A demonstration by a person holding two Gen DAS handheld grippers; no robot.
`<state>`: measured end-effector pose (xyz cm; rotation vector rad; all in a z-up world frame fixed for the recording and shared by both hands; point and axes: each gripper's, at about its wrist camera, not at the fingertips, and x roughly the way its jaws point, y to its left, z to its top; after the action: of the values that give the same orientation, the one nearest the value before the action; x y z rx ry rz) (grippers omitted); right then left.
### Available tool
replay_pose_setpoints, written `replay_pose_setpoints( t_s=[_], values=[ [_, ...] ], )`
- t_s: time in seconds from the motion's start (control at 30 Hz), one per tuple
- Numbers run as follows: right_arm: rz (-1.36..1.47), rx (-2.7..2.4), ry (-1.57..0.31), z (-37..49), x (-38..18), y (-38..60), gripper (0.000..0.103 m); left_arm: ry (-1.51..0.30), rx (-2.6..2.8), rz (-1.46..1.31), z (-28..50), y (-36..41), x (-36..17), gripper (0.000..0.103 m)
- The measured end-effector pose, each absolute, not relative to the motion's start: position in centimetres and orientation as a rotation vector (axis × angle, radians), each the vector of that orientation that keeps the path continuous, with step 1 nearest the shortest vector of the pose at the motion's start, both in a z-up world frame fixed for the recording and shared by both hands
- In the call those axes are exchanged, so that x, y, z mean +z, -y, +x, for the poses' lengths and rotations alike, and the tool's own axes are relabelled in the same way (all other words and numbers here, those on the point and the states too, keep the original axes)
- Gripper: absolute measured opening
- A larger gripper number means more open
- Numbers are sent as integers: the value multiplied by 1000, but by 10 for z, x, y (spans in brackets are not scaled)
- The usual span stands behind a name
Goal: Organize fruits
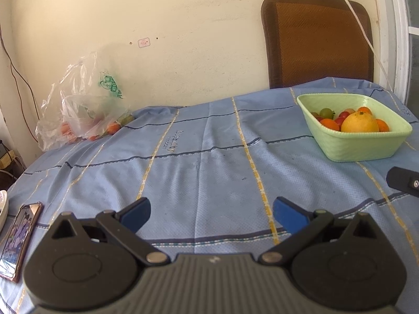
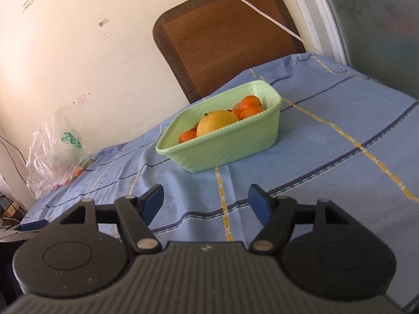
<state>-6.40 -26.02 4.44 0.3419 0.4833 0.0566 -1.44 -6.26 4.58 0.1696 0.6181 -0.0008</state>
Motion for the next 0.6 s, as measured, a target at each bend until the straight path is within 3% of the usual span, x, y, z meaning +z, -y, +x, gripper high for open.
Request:
replay_pose_setpoints(
  t_s=[0.23,0.6],
  values=[
    [318,74,-447,-77,58,245,82,-609,-19,159,-23,62,52,103],
    [301,72,-432,-82,64,234,82,-645,-76,129,-30,58,53,103]
  ],
)
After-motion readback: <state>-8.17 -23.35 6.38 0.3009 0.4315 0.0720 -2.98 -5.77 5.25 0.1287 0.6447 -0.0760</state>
